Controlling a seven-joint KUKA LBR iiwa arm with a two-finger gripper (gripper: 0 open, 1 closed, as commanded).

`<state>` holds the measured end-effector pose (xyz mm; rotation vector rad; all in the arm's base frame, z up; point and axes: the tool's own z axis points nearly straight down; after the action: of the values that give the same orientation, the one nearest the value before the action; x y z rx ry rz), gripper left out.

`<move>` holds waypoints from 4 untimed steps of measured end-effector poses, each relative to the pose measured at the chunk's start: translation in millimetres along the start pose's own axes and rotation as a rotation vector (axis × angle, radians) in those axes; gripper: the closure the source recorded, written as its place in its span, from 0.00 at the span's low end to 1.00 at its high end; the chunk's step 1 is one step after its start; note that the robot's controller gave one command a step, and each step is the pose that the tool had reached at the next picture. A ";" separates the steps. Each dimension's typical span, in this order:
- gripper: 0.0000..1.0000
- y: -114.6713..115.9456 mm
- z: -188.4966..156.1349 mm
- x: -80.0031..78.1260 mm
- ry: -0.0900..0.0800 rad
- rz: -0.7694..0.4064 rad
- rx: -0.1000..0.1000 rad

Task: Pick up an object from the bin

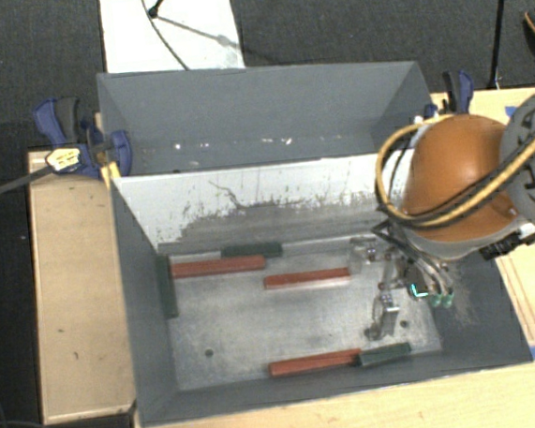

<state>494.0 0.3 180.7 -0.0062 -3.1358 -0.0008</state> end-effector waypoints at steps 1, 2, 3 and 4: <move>0.00 51.4 113.9 -77.9 -0.007 0.083 -0.002; 0.00 69.3 78.6 -73.2 -0.014 -0.021 -0.001; 0.00 48.0 77.0 -66.6 -0.005 0.077 0.000; 0.00 49.9 112.1 -58.2 -0.004 0.099 0.000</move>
Offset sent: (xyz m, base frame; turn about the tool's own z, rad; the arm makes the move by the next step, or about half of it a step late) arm 0.0768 0.0485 -0.1107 0.0861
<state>551.7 50.0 68.3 -0.1618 -3.1352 -0.0010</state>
